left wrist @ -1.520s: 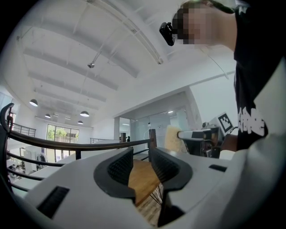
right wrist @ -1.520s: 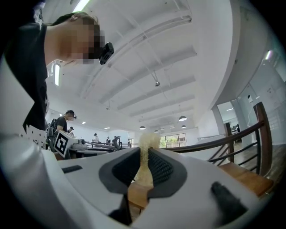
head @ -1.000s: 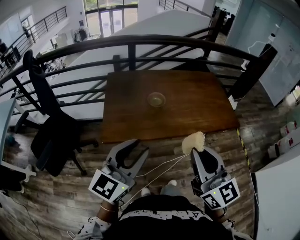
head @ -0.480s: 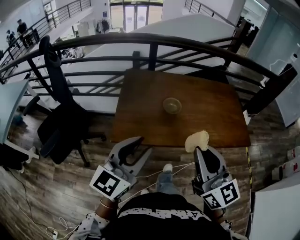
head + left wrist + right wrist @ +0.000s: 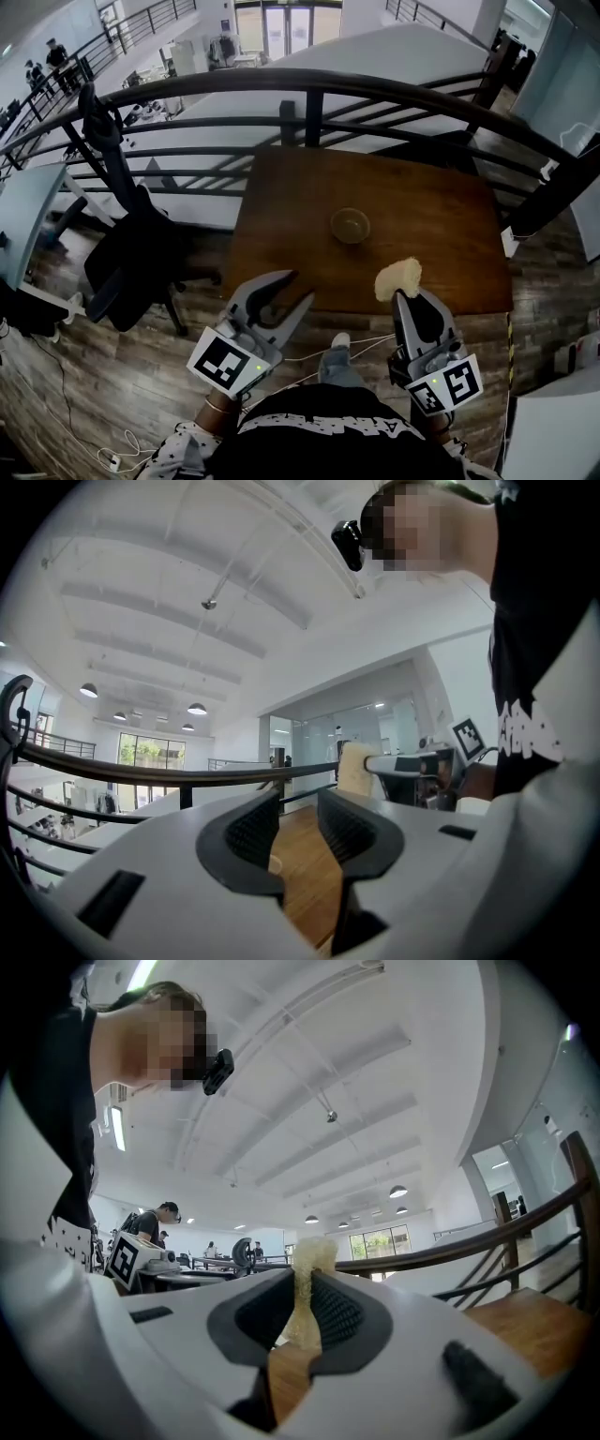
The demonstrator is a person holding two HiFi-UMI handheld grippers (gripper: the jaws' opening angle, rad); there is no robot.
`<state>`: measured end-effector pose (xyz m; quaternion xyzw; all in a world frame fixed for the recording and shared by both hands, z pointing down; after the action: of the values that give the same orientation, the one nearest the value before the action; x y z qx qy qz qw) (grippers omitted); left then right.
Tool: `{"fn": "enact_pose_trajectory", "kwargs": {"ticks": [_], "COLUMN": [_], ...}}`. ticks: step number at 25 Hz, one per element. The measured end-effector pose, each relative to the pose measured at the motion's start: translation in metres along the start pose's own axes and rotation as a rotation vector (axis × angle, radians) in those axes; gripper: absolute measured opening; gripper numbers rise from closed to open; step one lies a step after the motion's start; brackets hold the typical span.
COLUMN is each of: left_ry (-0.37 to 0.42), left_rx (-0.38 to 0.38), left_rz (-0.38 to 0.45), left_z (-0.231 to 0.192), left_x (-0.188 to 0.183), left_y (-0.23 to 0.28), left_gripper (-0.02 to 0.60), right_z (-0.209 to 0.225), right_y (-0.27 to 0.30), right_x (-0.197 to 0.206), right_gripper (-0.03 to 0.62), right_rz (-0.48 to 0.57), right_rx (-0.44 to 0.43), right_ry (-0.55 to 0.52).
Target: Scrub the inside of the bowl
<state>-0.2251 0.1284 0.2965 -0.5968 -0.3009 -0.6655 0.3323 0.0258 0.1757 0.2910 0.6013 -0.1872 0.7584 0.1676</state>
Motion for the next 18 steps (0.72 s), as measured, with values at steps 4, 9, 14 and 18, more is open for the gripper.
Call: {"fn": "enact_pose_trajectory", "kwargs": {"ticks": [4,9,14,18], "left_ry": [-0.001,-0.006,-0.047,-0.027], "left_rx": [0.005,0.010,0.002,-0.018], "left_rz": [-0.014,-0.043,-0.040,-0.053], "left_z": [-0.007,-0.010,-0.018,-0.021], "left_x": [0.000,0.002,0.002,0.004], "left_y": [0.025,0.061,0.085,0.103], "left_gripper": [0.119,0.120,0.120,0.120], "right_z": [0.024,0.055,0.083,0.103], "right_y": [0.014,0.024,0.037,0.047], "right_x": [-0.004,-0.005,-0.008,-0.008], "right_gripper": [0.058,0.058,0.058,0.058], "right_rz": [0.005,0.000,0.004,0.002], "right_rx": [-0.008,-0.024,-0.036,-0.049], "right_ry": [0.002,0.029,0.037,0.042]}}
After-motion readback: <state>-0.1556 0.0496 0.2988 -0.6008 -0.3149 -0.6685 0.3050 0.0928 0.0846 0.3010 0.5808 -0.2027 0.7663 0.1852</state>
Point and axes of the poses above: the fingertips, and each gripper's own axes: y forward along the fingers, z to its right, x out of its underside, the point moved 9 cm from there along -y, backward along the fingers, and after that the axes turned 6 degrees about y, right-handed, at the moved point
